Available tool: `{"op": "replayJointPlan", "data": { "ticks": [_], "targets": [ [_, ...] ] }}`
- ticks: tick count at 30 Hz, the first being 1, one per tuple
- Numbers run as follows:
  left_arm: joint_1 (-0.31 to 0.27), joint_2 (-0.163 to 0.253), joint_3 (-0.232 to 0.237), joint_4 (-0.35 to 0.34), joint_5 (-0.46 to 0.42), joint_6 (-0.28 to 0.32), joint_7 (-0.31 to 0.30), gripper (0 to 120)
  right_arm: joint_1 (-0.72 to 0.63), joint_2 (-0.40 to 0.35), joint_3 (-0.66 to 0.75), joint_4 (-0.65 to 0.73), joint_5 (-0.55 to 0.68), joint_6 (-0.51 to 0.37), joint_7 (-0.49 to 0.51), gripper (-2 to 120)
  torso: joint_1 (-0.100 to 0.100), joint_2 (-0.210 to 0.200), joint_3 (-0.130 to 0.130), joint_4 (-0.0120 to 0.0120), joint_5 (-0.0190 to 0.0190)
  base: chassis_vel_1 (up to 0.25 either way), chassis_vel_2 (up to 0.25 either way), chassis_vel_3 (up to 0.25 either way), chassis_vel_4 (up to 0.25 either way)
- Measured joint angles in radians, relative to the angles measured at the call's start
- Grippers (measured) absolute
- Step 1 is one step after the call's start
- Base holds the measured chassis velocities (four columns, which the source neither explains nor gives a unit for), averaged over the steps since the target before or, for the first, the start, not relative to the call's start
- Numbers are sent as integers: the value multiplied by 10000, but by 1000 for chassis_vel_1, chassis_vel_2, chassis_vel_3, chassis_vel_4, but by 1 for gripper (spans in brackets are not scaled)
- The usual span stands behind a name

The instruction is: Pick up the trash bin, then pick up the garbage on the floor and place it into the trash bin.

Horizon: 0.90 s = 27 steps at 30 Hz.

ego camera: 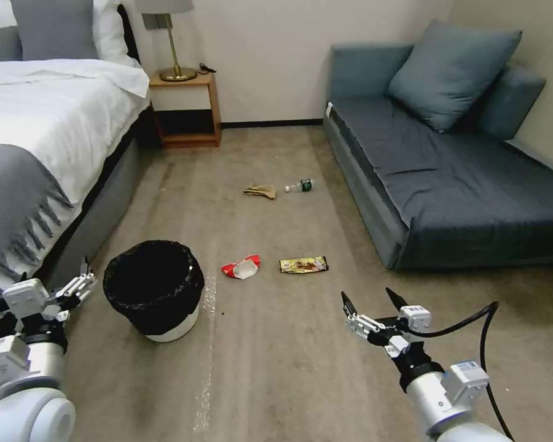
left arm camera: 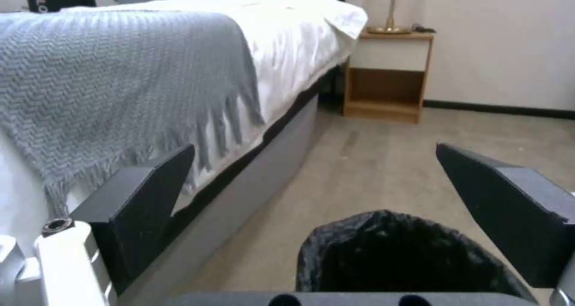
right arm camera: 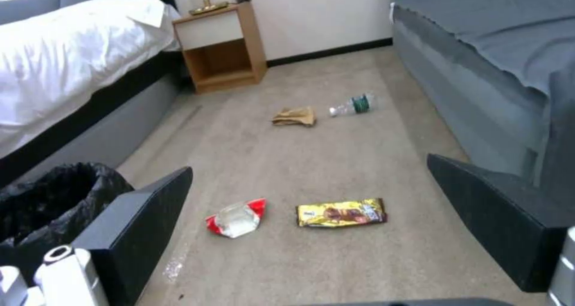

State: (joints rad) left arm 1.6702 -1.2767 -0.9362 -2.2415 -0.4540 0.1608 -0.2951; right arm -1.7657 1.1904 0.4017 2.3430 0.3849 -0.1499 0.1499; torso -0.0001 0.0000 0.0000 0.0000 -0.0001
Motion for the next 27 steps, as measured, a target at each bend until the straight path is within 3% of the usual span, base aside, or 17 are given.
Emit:
{"op": "replayJointPlan", "data": {
  "ticks": [3,5,6,7,9,11,15,16,19,22,27],
  "targets": [
    [-95,29,-13,49,-207,169,-67,100,84,-4,-28,-110,-7,10,-4,100,0,0,0,0,0,0,0,0,0],
    [-326,164,-122,49,-974,747,-276,100,178,-12,-53,-204,-1,14,-4,100,0,0,0,0,1,0,0,0,0],
    [-326,164,-122,49,-974,747,-276,100,178,-12,-53,-204,-1,14,-4,100,0,0,0,0,1,0,0,0,0],
    [-626,340,-243,61,-2004,1382,-553,98,230,-20,-71,-258,0,15,-5,100,0,-1,0,-1,1,0,0,0,0],
    [-1153,641,-340,278,-3098,1997,-1002,98,287,-30,-86,-335,-47,16,-27,100,1,0,0,-1,-1,0,0,0,0],
    [-1323,750,-357,359,-3456,2209,-1150,98,307,-29,-85,-374,-113,21,-49,100,0,0,0,-1,0,0,0,0,0],
    [-2208,1247,-396,973,-5182,3260,-1671,97,323,-2,-36,-502,-424,71,-243,100,1,0,0,-1,2,0,0,0,0],
    [-2208,1247,-396,973,-5182,3260,-1671,97,323,-2,-36,-502,-424,71,-243,100,1,0,0,-1,2,0,0,0,0],
    [-2747,1359,-340,1663,-6568,3981,-2326,96,332,30,57,-586,-493,71,-279,100,0,-1,1,-1,1,0,0,0,0],
    [-2937,1342,-260,2132,-7267,4286,-2661,95,317,54,133,-632,-570,71,-312,100,1,0,1,-1,-1,0,0,0,0],
    [-3192,1174,-17,3067,-7758,4444,-2777,94,188,145,278,-649,-748,71,-398,100,1,0,0,0,0,0,0,0,0]
  ]
}}
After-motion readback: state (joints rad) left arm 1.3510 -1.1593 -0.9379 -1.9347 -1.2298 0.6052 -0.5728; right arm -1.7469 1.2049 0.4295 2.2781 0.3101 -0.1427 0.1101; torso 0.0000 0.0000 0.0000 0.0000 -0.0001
